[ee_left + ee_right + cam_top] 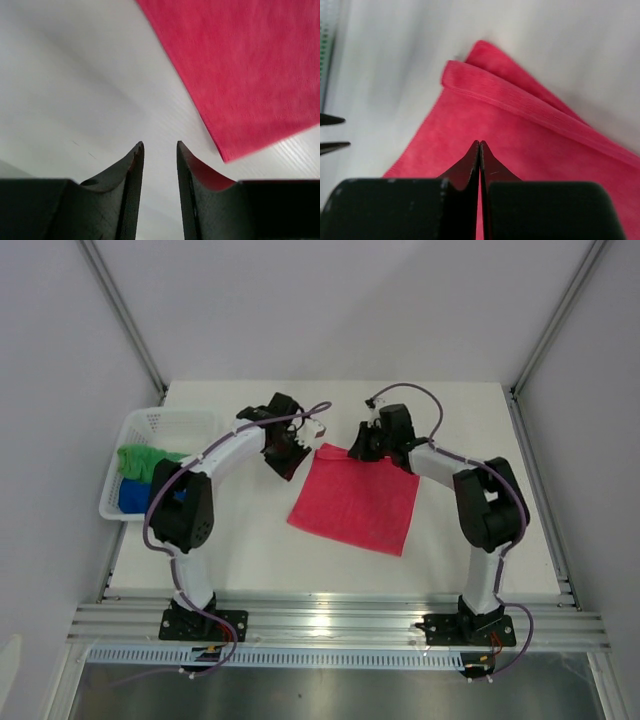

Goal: Roll the towels
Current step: Fold the towel

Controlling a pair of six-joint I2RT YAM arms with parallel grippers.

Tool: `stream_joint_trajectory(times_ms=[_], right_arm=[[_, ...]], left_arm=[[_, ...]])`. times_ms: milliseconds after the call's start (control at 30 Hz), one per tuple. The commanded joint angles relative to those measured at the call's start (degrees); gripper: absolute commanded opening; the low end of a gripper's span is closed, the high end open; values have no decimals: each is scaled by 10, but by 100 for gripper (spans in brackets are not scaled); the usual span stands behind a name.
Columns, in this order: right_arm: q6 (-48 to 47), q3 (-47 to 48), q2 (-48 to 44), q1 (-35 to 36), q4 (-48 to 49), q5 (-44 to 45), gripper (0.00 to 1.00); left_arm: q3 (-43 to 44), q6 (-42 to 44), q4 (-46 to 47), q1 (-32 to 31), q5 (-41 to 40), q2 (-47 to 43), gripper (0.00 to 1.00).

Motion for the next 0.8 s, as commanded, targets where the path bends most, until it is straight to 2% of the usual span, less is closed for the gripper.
stream_joint_trajectory(times_ms=[0,133,267,767], right_arm=[[59,41,57,26,103,-94,0],[87,81,113,46,125,-96,0],[120,101,162,54,147,-98,0],[151,144,215,59,139,-4,0]], left_arm=[[-76,-36,-21,17,57,-69,36],[-147,-53,-11,21,99,-88,38],[-175,-74,14,21,120,-85,39],[-192,-106,34,21,141,-58,38]])
